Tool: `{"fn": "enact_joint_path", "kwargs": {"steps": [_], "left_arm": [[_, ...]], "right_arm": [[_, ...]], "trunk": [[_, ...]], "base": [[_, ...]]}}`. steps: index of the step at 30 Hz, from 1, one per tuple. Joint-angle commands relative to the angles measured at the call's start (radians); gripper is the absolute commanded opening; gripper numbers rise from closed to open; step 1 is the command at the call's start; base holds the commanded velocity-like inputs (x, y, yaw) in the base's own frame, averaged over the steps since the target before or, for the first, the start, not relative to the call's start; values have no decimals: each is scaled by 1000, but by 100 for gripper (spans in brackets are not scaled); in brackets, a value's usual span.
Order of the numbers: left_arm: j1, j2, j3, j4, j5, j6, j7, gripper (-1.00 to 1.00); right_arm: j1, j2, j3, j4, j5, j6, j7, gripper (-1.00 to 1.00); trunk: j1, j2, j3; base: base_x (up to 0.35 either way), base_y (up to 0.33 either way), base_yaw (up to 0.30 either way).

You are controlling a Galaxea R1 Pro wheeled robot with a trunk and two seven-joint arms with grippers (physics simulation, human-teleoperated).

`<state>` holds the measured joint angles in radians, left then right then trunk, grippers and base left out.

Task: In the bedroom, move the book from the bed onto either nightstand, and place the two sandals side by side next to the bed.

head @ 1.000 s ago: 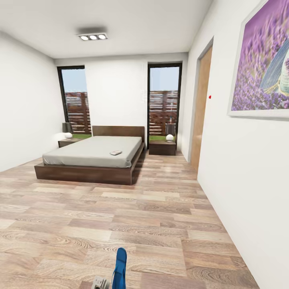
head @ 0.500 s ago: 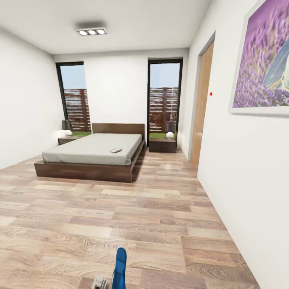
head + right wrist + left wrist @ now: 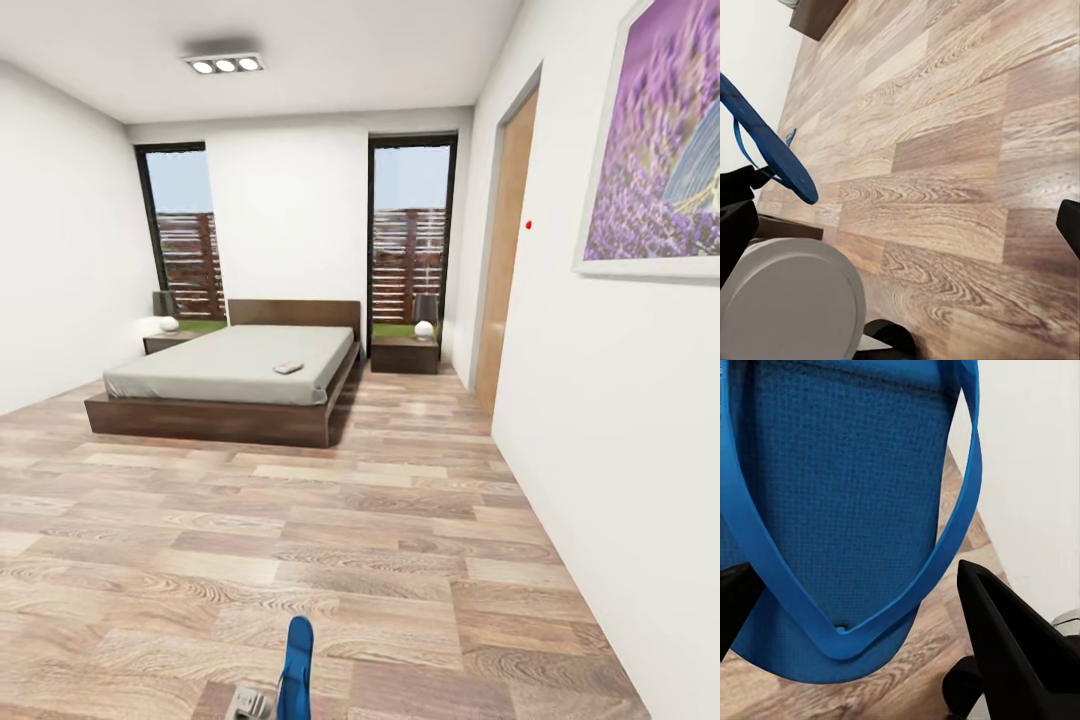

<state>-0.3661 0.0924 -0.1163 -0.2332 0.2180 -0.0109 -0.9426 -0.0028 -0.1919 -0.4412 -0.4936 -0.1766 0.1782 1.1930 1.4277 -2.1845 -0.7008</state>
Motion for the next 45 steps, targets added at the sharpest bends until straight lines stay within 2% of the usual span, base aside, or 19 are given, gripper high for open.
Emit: {"fn": "enact_joint_path", "kwargs": {"steps": [1,45], "left_arm": [[-1,0,-8,0,8,-3,2,-100],[-1,1,-6,0,7,-3,4,-100]], "right_arm": [[0,0,-1,0,-4,10,3,100],[0,6,6,0,-4,10,3,100]], "trunk": [[0,0,-3],[0,0,-72]], "base": [[0,0,0],[0,0,0]]}}
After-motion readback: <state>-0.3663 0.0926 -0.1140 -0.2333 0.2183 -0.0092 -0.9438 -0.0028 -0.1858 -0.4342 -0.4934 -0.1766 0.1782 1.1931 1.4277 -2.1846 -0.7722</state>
